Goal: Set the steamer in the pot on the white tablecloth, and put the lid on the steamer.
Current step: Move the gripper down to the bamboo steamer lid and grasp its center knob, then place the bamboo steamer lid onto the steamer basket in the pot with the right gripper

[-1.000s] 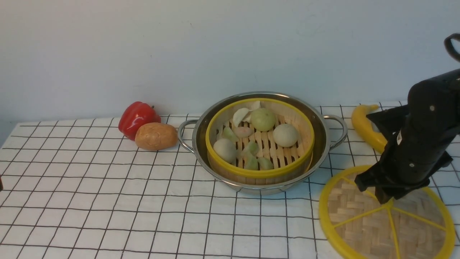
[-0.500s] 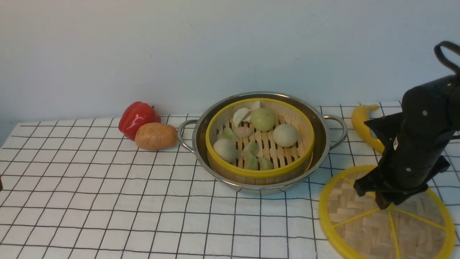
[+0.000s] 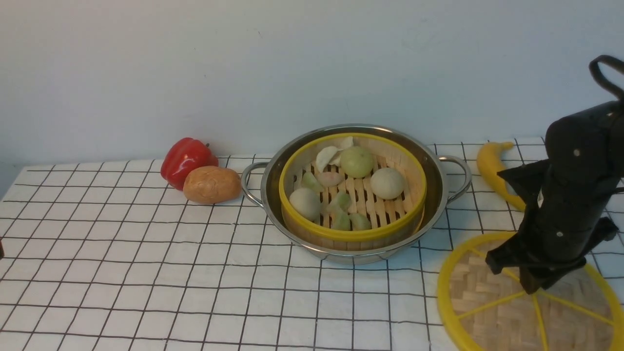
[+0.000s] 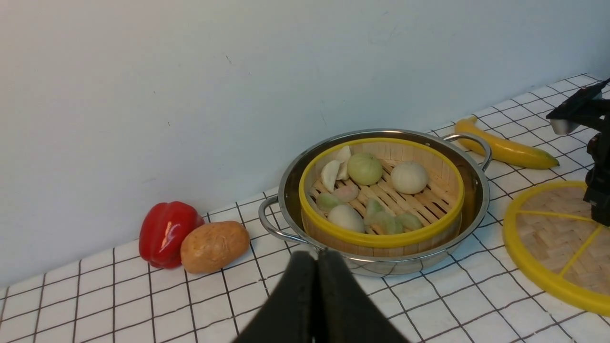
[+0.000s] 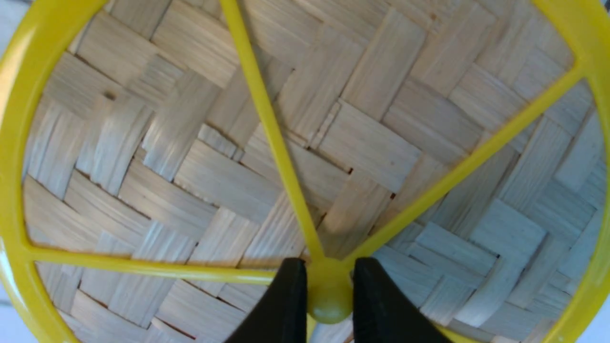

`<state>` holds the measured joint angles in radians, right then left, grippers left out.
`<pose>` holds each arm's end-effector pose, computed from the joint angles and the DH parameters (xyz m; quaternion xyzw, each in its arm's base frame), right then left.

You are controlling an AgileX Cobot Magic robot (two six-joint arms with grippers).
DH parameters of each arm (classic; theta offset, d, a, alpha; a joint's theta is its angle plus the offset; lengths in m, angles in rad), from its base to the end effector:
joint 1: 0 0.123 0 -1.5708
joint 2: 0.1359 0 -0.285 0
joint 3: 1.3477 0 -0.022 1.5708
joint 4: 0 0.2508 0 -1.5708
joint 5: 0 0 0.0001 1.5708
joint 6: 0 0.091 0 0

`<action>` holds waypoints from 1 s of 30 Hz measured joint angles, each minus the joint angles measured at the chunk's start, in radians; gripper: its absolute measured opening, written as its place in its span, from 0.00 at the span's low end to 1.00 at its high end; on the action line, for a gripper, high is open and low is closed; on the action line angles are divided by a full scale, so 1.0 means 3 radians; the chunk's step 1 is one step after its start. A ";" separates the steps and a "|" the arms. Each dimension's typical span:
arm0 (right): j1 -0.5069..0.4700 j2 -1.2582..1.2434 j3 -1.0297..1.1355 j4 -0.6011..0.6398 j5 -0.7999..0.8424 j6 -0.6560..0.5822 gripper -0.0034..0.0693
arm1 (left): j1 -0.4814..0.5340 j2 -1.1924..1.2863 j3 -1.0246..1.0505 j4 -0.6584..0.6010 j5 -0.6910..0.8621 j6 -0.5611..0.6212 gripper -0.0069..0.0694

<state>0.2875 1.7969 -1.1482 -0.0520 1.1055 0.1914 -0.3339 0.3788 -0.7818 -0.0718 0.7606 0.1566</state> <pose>0.3044 0.0856 0.1841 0.0607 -0.9967 0.0334 0.0413 0.0462 -0.0208 0.3765 0.1876 0.7730 -0.0889 0.5994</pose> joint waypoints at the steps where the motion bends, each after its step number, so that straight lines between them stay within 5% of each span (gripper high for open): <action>1: 0.0000 -0.0013 0.0000 0.0011 0.0045 -0.0009 0.23 | 0.0000 0.0000 0.0000 0.0000 0.0000 0.0003 0.06; 18: 0.0004 -0.1014 -0.0137 0.0687 0.0434 -0.0252 0.23 | 0.0000 0.0000 0.0000 0.0000 0.0000 0.0005 0.06; 30: 0.0606 0.0112 -0.2049 0.0864 0.0433 -0.0087 0.23 | 0.0000 0.0000 0.0000 0.0000 0.0000 0.0065 0.06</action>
<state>0.4695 1.8304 -1.7629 0.2072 1.2353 0.1653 -0.3339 0.3788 -0.7818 -0.0718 0.7606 0.1761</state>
